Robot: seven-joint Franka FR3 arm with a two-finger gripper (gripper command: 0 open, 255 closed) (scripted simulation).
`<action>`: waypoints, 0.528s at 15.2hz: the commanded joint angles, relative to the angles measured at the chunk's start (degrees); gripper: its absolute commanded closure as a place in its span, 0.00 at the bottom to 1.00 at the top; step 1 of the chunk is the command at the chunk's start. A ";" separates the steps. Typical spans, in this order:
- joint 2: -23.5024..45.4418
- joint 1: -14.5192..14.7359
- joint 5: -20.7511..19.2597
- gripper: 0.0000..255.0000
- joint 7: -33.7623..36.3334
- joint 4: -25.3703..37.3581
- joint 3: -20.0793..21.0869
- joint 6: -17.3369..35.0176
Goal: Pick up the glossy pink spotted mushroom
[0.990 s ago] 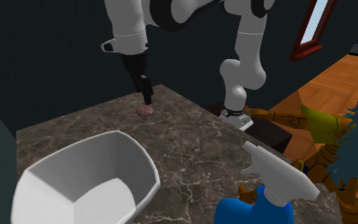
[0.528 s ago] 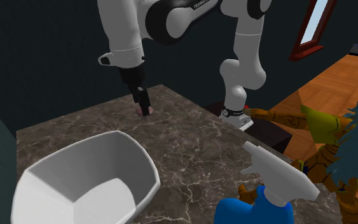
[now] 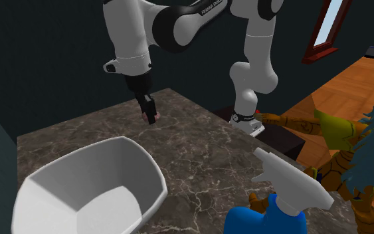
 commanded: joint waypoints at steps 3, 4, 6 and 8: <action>0.00 0.01 0.00 1.00 0.01 -0.05 0.01 0.01; -0.01 0.00 0.00 1.00 0.00 -0.06 0.00 0.02; -0.18 -0.01 0.02 1.00 -0.03 0.43 -0.01 -0.65; -0.39 -0.02 0.04 1.00 -0.06 1.72 -0.01 -2.14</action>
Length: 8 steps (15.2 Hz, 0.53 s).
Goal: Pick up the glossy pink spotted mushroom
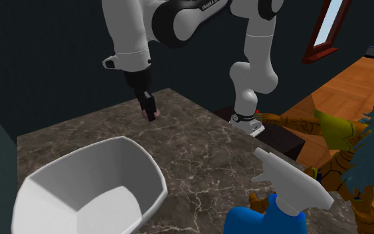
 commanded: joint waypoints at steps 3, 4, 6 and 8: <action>-0.32 0.01 0.03 1.00 -0.02 2.50 0.01 -2.84; -0.38 0.01 0.04 1.00 -0.03 3.20 0.01 -3.60; -0.45 0.01 0.05 1.00 -0.04 4.66 0.01 -5.12; -0.46 0.01 0.05 1.00 -0.05 6.17 0.01 -6.66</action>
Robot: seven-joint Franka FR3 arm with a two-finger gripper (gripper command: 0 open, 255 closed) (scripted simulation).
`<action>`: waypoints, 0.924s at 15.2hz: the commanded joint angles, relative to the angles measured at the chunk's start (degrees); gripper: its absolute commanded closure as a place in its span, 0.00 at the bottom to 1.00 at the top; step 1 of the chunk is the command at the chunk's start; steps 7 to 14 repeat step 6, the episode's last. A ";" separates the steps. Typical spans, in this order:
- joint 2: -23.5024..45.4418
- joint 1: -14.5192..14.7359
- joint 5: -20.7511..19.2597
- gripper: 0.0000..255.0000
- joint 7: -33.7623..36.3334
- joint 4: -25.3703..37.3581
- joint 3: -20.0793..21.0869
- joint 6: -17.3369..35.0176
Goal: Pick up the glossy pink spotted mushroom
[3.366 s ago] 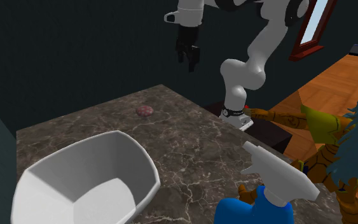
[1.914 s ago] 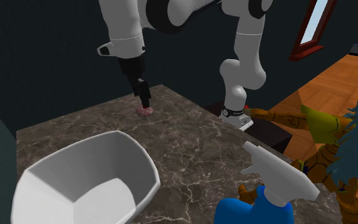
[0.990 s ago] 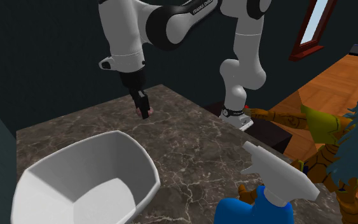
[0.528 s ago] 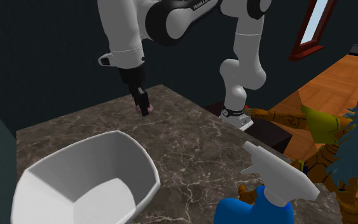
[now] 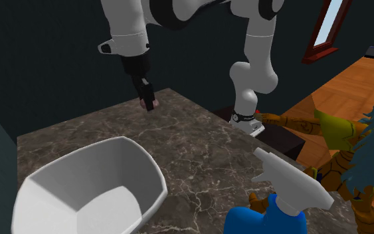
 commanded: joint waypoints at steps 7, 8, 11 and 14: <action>0.03 -0.02 0.00 1.00 -0.08 4.02 -0.02 -4.01; 0.03 -0.02 0.00 1.00 -0.08 4.02 -0.02 -4.01; 0.03 -0.02 0.00 1.00 -0.08 4.02 -0.02 -4.01; 0.03 -0.02 0.00 1.00 -0.08 4.02 -0.02 -4.01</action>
